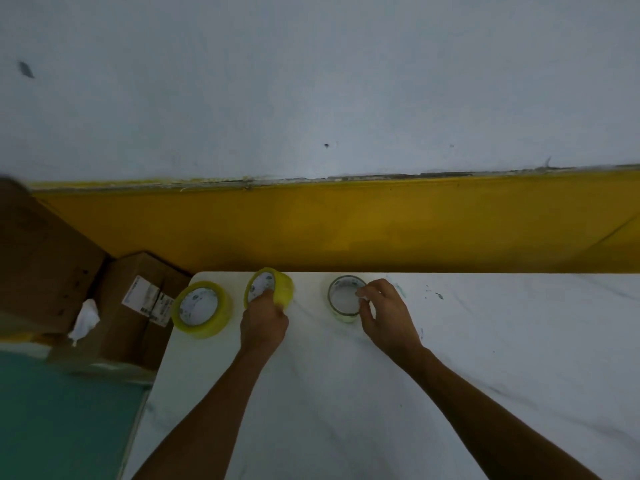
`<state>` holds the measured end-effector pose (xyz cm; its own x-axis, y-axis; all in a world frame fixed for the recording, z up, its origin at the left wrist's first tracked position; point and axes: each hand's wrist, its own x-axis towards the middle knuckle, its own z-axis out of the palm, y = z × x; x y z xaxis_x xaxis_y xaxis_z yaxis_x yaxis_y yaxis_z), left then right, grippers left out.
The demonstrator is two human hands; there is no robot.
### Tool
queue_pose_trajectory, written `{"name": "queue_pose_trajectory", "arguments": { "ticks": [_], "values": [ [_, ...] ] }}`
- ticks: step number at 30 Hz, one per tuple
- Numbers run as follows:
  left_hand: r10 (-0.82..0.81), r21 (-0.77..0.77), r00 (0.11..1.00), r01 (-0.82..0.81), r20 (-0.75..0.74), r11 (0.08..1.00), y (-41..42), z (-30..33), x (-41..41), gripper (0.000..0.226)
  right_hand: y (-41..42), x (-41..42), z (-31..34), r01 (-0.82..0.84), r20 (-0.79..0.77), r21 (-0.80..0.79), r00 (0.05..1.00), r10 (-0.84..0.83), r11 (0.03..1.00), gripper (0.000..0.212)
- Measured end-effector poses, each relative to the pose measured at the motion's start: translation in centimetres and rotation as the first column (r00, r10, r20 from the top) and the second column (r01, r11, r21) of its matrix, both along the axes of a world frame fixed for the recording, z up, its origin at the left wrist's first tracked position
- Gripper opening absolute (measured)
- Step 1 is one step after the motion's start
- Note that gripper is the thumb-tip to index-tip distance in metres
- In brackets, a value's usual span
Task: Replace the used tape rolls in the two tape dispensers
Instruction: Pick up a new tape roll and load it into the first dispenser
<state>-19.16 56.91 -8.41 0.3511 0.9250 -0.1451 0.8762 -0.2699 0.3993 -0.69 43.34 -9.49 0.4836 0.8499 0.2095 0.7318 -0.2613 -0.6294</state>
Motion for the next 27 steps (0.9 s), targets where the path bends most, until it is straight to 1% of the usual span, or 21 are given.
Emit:
{"name": "queue_pose_trajectory", "arguments": {
  "ticks": [2, 3, 4, 5, 7, 9, 11, 13, 16, 19, 22, 27],
  "values": [
    [0.091, -0.050, 0.989, -0.085, 0.119, 0.995, 0.2, 1.2, 0.3, 0.053, 0.6, -1.1, 1.5, 0.190, -0.181, 0.081, 0.968, -0.173, 0.978, 0.016],
    [0.133, -0.070, 0.977, -0.123, 0.164, 0.990, 0.2, 2.0, 0.5, 0.059, 1.0, -1.8, 2.3, 0.272, -0.291, 0.070, 0.926, -0.241, 0.960, 0.016],
    [0.172, -0.095, 0.966, -0.157, 0.191, 0.983, 0.3, 2.8, 0.7, 0.061, 1.5, -2.5, 3.1, 0.307, -0.391, 0.024, 0.879, -0.273, 0.951, 0.018],
    [0.202, -0.126, 0.958, -0.179, 0.203, 0.976, 0.3, 3.6, 1.0, 0.059, 2.0, -3.2, 3.9, 0.296, -0.463, -0.015, 0.844, -0.269, 0.955, 0.020],
    [0.217, -0.185, 0.947, -0.175, 0.237, 0.967, 0.0, 5.4, 1.5, 0.043, 2.9, -4.3, 5.2, 0.207, -0.547, -0.064, 0.811, -0.208, 0.976, 0.025],
    [0.204, -0.239, 0.930, -0.132, 0.305, 0.962, -1.0, 7.4, 2.0, 0.029, 3.6, -5.2, 7.0, 0.117, -0.583, -0.103, 0.798, -0.155, 0.988, 0.030],
    [0.162, -0.278, 0.920, -0.061, 0.357, 0.959, -2.2, 9.0, 2.3, 0.024, 4.2, -5.8, 8.8, 0.042, -0.623, -0.152, 0.772, -0.129, 0.987, 0.029],
    [0.122, -0.286, 0.915, -0.008, 0.385, 0.958, -3.2, 10.1, 2.5, 0.022, 4.2, -6.2, 9.8, -0.015, -0.655, -0.134, 0.752, -0.077, 0.991, 0.029],
    [0.111, -0.286, 0.908, 0.010, 0.405, 0.958, -4.1, 11.8, 2.4, 0.023, 3.3, -6.3, 11.0, -0.023, -0.666, -0.112, 0.744, -0.058, 0.993, 0.030],
    [0.093, -0.290, 0.905, 0.034, 0.415, 0.956, -4.8, 13.3, 2.1, 0.024, 2.3, -6.2, 12.3, 0.003, -0.668, -0.140, 0.738, -0.096, 0.990, 0.031],
    [0.111, -0.316, 0.890, 0.039, 0.441, 0.948, -5.7, 14.4, 2.1, 0.025, 1.2, -6.3, 14.1, 0.015, -0.675, -0.123, 0.731, -0.095, 0.992, 0.032],
    [0.114, -0.365, 0.870, 0.080, 0.479, 0.927, -7.7, 15.9, 2.0, 0.025, -1.1, -6.0, 15.6, 0.011, -0.654, -0.122, 0.752, -0.089, 0.992, 0.033]
  ]
}}
